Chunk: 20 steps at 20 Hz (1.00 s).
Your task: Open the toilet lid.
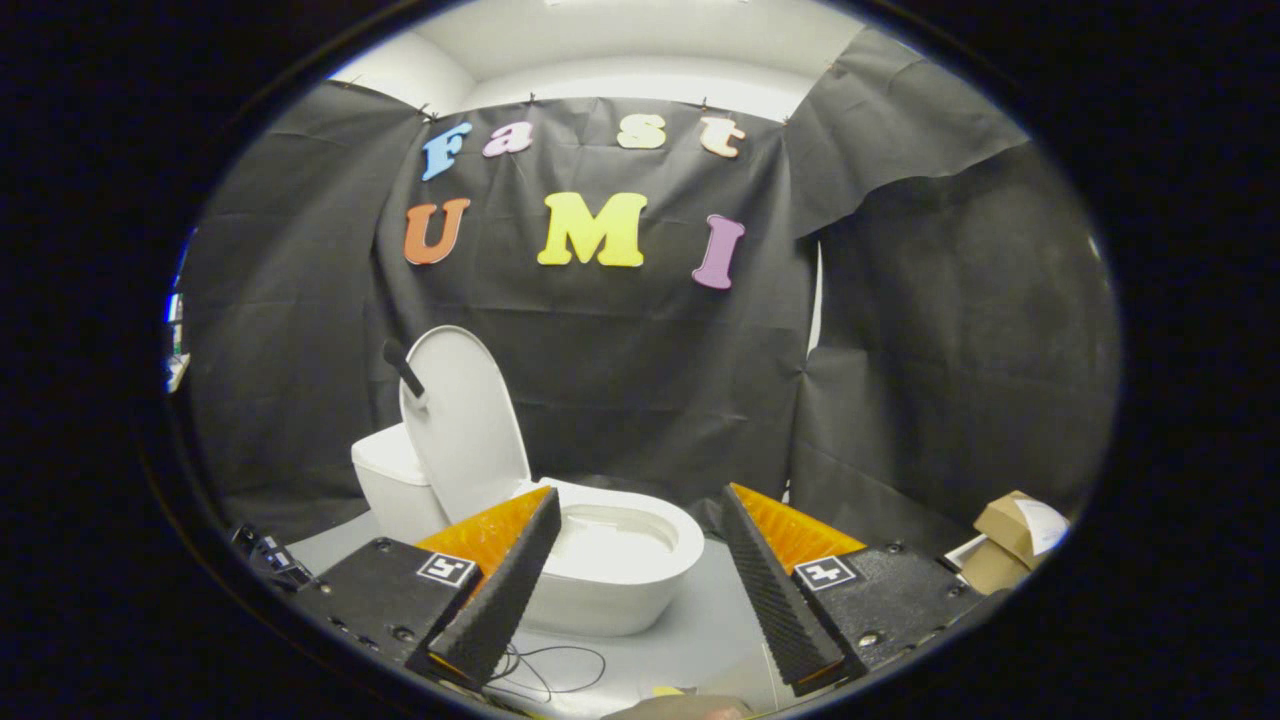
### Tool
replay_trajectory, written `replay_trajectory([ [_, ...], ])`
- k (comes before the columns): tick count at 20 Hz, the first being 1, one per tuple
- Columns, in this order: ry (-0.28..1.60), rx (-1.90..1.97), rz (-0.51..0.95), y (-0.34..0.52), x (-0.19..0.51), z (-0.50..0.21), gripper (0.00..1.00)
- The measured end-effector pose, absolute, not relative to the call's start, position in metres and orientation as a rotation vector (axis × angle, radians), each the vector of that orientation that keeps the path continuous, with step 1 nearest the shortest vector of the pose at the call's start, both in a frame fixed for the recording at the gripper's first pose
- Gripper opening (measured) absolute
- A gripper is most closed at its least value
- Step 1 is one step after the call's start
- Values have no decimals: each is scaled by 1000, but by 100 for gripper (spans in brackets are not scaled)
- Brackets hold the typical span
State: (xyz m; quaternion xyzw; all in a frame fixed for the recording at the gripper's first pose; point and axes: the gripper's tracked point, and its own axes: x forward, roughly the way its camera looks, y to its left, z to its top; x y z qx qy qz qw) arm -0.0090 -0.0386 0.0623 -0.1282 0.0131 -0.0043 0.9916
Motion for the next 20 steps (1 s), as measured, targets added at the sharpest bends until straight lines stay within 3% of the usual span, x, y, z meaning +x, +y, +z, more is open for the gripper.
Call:
replay_trajectory([
  [20, 33, -177, -41, -41, -2, 51, 100],
])
